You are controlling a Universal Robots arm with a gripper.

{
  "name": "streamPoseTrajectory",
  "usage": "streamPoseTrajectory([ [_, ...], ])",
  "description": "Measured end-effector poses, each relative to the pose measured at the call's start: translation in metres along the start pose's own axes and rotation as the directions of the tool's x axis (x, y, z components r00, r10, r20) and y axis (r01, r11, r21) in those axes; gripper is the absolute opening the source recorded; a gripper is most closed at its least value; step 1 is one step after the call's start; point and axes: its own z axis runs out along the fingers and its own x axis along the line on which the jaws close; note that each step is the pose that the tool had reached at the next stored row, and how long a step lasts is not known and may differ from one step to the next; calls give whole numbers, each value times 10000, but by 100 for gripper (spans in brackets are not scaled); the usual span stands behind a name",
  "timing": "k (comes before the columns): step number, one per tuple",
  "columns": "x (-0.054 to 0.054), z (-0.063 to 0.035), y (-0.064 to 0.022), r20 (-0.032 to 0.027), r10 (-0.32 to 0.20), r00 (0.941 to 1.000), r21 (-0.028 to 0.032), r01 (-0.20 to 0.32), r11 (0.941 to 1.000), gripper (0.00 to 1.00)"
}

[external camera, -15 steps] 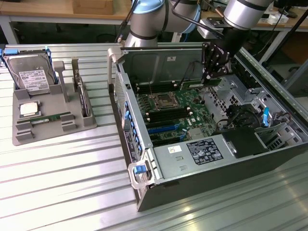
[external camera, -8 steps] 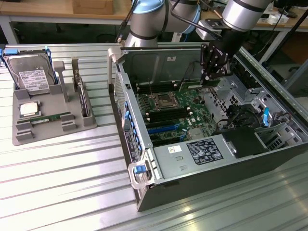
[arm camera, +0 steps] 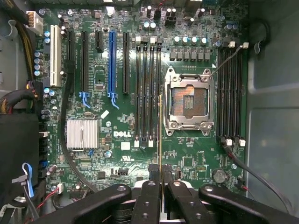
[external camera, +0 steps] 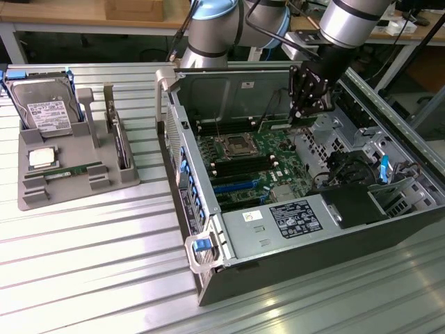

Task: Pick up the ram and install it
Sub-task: 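Insert the ram into the slot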

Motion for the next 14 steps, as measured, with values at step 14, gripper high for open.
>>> streamPoseTrajectory([
  [14, 1, 48, 5, 1, 0, 10000, 0, 0, 10000, 13],
])
